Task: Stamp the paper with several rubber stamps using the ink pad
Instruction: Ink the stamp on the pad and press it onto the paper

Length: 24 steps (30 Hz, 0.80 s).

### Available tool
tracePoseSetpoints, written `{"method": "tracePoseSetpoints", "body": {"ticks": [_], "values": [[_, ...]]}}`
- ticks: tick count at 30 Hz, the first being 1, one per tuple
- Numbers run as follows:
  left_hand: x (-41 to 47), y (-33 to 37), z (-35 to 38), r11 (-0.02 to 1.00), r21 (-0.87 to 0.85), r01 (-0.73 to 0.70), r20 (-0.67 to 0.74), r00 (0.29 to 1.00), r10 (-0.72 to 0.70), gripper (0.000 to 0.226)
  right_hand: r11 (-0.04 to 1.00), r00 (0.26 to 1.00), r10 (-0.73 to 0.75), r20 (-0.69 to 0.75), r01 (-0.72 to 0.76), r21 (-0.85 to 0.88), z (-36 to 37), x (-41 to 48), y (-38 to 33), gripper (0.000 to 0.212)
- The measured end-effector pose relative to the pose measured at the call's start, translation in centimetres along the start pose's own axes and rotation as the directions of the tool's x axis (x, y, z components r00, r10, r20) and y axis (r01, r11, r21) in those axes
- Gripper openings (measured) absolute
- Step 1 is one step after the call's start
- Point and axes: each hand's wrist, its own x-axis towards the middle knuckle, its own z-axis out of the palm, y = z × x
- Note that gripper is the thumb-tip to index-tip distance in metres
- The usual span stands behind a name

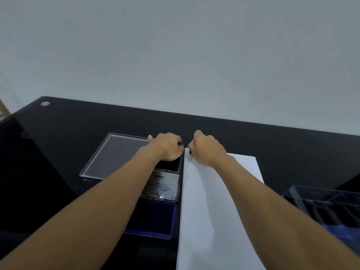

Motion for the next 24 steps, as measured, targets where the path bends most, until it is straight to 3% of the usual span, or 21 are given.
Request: {"method": "tracePoseSetpoints", "body": {"ticks": [13,24], "values": [[-0.02,0.15,-0.12,1.000,0.015,0.008,0.005,1.000,-0.008,0.048,1.000,1.000,-0.003,0.000,0.003,0.000,-0.13,0.01,-0.04,0.027],[-0.02,0.10,-0.06,1.000,0.000,-0.003,-0.005,1.000,0.003,0.047,1.000,1.000,-0.003,-0.019,0.003,-0.016,0.29,0.04,0.08,0.018]]}}
